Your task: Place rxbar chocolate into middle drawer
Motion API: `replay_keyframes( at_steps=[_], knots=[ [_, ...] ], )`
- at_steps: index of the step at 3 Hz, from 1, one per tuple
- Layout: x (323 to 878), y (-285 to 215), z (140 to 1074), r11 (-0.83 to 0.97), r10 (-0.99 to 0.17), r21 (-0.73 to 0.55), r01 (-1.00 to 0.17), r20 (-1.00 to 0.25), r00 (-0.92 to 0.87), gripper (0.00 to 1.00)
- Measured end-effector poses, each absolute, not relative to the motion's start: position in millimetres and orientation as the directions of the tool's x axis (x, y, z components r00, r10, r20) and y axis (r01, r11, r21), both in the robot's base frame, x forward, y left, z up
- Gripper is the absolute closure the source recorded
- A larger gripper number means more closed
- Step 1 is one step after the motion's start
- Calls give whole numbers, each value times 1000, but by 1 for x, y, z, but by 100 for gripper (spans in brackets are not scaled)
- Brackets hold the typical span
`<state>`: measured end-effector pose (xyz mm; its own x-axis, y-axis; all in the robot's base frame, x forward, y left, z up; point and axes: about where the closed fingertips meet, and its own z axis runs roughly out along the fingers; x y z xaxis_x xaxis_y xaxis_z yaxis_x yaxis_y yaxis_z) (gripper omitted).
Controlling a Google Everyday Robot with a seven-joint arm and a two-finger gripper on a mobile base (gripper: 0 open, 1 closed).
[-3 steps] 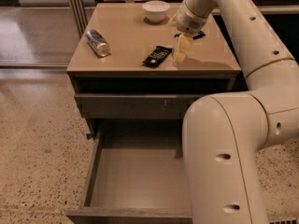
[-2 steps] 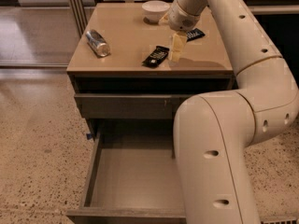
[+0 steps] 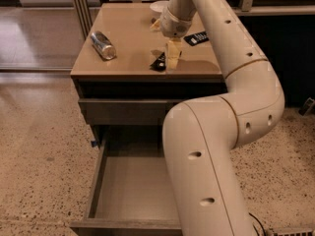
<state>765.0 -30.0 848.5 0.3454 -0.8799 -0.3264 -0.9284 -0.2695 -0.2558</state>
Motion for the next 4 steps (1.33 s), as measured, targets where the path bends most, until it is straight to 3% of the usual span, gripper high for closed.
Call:
replay_keyframes(
  at_steps=[4],
  knots=[
    [788, -36, 814, -129, -910, -231, -964, -360, 208, 0]
  ],
)
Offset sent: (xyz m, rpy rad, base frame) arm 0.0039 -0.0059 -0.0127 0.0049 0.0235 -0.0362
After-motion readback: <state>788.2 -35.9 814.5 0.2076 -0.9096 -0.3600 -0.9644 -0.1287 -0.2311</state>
